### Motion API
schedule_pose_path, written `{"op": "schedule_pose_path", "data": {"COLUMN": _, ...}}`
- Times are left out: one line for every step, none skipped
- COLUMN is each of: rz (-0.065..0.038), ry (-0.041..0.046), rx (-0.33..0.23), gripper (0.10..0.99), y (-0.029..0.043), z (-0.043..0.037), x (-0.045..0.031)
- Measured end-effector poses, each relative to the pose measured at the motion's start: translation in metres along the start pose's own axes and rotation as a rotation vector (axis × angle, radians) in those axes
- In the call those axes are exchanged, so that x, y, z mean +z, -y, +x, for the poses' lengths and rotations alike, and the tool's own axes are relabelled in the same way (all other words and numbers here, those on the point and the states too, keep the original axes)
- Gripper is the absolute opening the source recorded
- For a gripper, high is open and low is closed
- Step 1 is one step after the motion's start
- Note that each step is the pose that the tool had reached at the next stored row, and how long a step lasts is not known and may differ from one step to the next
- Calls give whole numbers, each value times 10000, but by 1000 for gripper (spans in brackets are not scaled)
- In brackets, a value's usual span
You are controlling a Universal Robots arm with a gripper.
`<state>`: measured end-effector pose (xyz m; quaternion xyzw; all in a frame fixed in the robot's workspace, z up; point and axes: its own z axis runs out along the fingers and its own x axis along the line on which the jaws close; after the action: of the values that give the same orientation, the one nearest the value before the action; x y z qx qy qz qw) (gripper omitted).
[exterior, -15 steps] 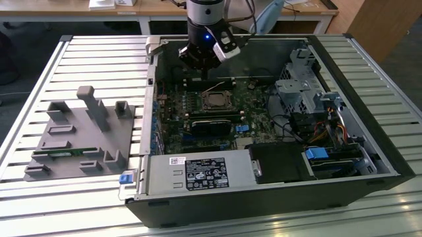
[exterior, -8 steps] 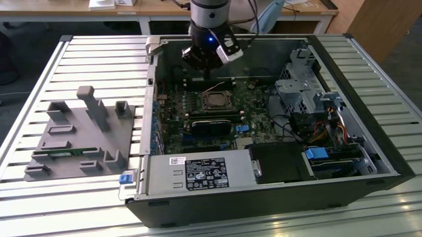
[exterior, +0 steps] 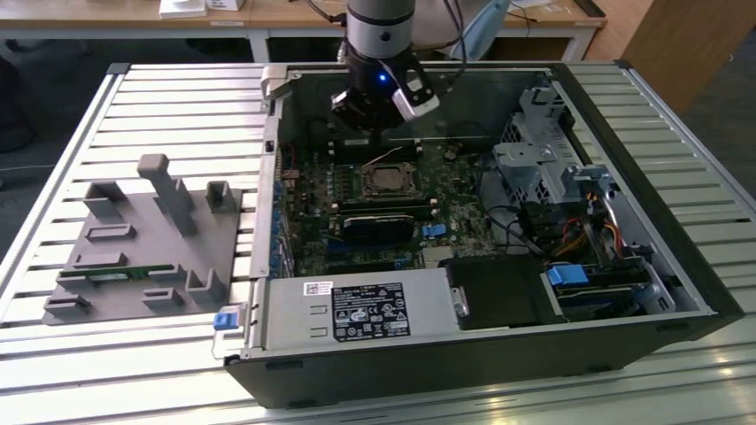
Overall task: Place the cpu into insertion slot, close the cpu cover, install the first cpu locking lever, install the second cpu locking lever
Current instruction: 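Install the first cpu locking lever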
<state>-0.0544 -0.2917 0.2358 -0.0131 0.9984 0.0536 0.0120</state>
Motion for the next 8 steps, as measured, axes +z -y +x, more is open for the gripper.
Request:
{"op": "schedule_pose_path", "data": {"rz": 0, "ry": 0, "rx": 0, "gripper": 122, "y": 1, "z": -16, "x": 6}}
{"op": "schedule_pose_path", "data": {"rz": 1, "ry": -1, "rx": 0, "gripper": 122, "y": 2, "z": -35, "x": 12}}
{"op": "schedule_pose_path", "data": {"rz": 0, "ry": 0, "rx": 0, "gripper": 122, "y": 3, "z": -52, "x": 18}}
{"op": "schedule_pose_path", "data": {"rz": -2, "ry": 1, "rx": -1, "gripper": 122, "y": 4, "z": -66, "x": 27}}
{"op": "schedule_pose_path", "data": {"rz": -2, "ry": 1, "rx": 0, "gripper": 122, "y": 6, "z": -77, "x": 34}}
{"op": "schedule_pose_path", "data": {"rz": 0, "ry": 0, "rx": 0, "gripper": 122, "y": 7, "z": -87, "x": 43}}
{"op": "schedule_pose_path", "data": {"rz": 0, "ry": 0, "rx": 0, "gripper": 122, "y": 8, "z": -96, "x": 53}}
{"op": "schedule_pose_path", "data": {"rz": -1, "ry": 0, "rx": 1, "gripper": 122, "y": 8, "z": -104, "x": 62}}
